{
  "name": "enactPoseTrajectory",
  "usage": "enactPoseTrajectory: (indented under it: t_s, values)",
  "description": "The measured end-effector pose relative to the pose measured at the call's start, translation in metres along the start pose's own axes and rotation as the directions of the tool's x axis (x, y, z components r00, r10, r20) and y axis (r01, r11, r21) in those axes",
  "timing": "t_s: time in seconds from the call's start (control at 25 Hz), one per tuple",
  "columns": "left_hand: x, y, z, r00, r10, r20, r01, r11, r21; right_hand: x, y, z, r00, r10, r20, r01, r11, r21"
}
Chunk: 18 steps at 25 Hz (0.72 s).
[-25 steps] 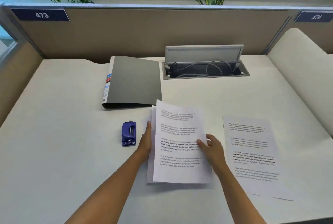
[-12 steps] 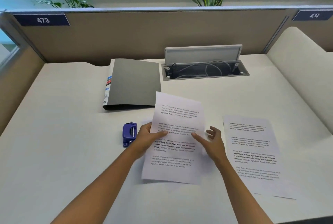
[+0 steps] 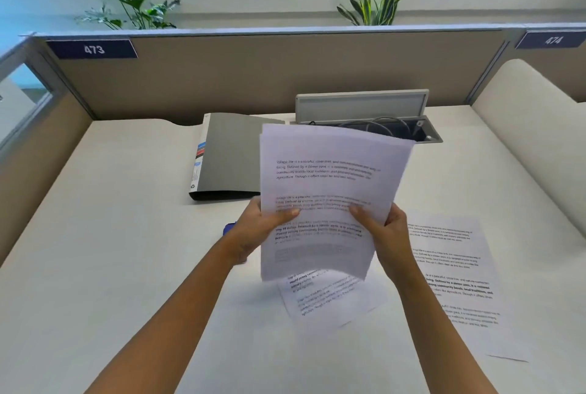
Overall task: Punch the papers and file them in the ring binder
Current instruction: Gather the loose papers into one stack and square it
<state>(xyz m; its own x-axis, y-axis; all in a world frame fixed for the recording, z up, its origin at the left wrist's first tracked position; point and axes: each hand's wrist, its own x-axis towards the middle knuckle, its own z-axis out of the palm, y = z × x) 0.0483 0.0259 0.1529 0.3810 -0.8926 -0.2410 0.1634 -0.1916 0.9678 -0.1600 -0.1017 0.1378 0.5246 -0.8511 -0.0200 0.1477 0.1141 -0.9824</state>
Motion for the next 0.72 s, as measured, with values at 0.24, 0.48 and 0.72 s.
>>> enactPoseTrajectory:
  t_s: [0.24, 0.48, 0.72]
  values:
    - [-0.002, 0.012, 0.007, 0.972, 0.218, -0.081, -0.219, 0.976, 0.002, 0.004, -0.014, 0.012, 0.988, -0.152, -0.009, 0.151, 0.987, -0.061]
    - [0.0, -0.016, 0.009, 0.969, 0.151, -0.196, -0.165, 0.985, -0.055, -0.003, 0.016, 0.01, 0.999, -0.053, -0.003, 0.052, 0.992, -0.117]
    - [0.005, -0.017, 0.012, 0.941, 0.19, -0.281, -0.208, 0.977, -0.036, -0.001, 0.018, 0.012, 0.999, -0.052, 0.015, 0.054, 0.987, -0.149]
